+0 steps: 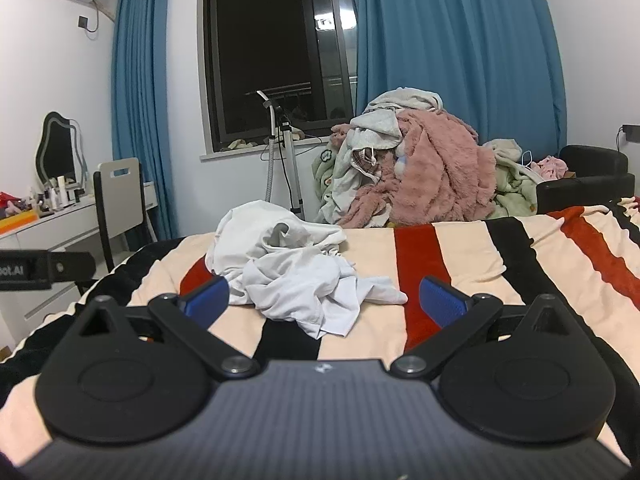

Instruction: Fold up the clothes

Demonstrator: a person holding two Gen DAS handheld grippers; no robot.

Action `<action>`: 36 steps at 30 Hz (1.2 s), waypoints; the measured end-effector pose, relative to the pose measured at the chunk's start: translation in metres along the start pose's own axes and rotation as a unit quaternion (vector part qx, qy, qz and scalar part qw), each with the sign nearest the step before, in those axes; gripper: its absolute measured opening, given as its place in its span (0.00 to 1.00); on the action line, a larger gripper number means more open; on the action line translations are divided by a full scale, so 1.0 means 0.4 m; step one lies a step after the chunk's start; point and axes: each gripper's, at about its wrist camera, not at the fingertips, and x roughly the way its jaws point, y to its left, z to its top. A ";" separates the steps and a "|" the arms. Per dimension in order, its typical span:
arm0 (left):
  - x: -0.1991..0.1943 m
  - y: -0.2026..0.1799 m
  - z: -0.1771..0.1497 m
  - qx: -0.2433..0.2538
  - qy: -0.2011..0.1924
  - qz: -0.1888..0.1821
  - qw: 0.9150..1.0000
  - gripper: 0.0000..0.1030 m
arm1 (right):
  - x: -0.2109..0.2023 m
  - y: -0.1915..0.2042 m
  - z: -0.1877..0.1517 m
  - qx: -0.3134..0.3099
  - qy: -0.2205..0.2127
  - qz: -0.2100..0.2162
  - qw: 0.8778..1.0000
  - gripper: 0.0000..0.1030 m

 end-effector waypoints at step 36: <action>-0.014 0.020 -0.006 -0.018 -0.002 -0.032 0.999 1.00 | -0.021 -0.011 0.012 0.018 -0.034 -0.035 0.999 1.00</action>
